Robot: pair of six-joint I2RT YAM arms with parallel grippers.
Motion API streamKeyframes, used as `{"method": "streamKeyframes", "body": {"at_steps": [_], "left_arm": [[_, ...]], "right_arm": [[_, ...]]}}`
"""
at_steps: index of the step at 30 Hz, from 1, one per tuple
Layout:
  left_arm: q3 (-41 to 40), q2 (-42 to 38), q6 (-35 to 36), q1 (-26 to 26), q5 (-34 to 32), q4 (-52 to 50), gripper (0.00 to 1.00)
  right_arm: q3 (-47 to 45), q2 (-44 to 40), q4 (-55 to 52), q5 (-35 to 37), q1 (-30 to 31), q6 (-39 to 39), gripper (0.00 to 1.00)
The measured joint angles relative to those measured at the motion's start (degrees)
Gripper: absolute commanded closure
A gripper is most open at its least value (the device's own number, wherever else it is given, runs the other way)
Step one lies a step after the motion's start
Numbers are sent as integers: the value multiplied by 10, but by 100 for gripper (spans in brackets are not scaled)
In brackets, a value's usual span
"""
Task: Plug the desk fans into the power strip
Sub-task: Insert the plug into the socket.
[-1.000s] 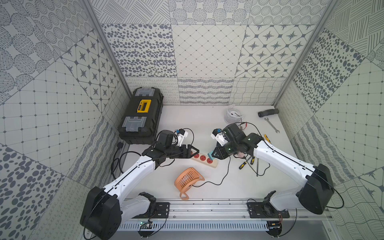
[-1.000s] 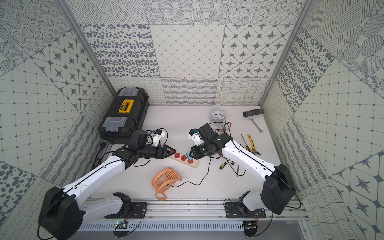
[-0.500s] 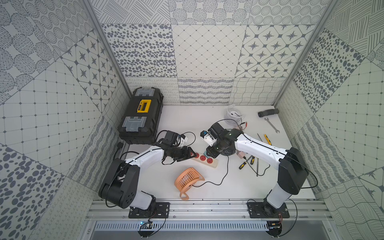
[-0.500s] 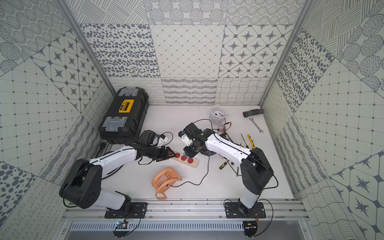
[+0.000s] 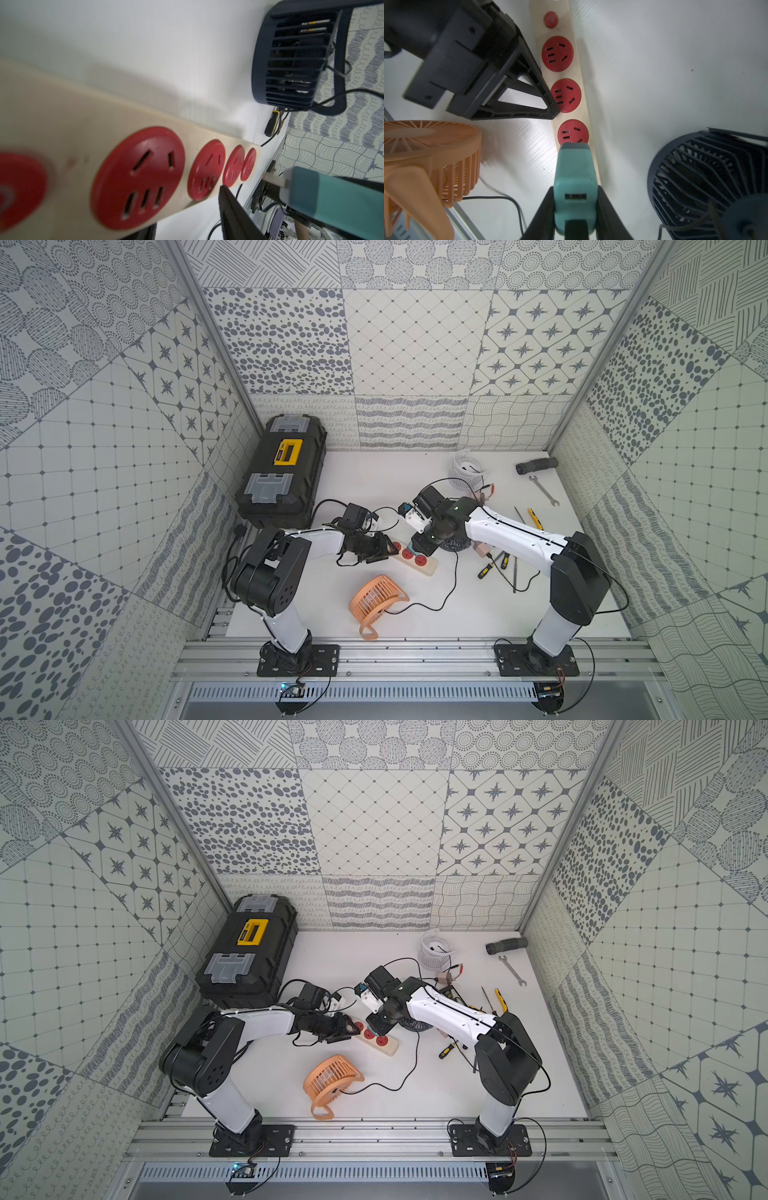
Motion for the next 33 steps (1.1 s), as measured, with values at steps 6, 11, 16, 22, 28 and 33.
{"method": "streamKeyframes", "body": {"at_steps": [6, 11, 16, 22, 28, 33], "left_arm": [[2, 4, -12, -3, -3, 54, 48], [-17, -27, -16, 12, -28, 83, 54], [-22, -37, -19, 29, -58, 92, 59], [-27, -39, -24, 48, -90, 108, 65], [-26, -41, -22, 59, -121, 120, 55], [-19, -44, -13, 64, -146, 121, 49]], "right_arm": [[29, 17, 2, 15, 0, 26, 81], [58, 39, 2, 18, 0, 42, 81], [91, 71, 8, 17, 0, 54, 80], [129, 109, 12, 15, 1, 64, 80], [164, 143, 17, 12, 7, 73, 80], [181, 162, 20, 9, 8, 78, 80]]}}
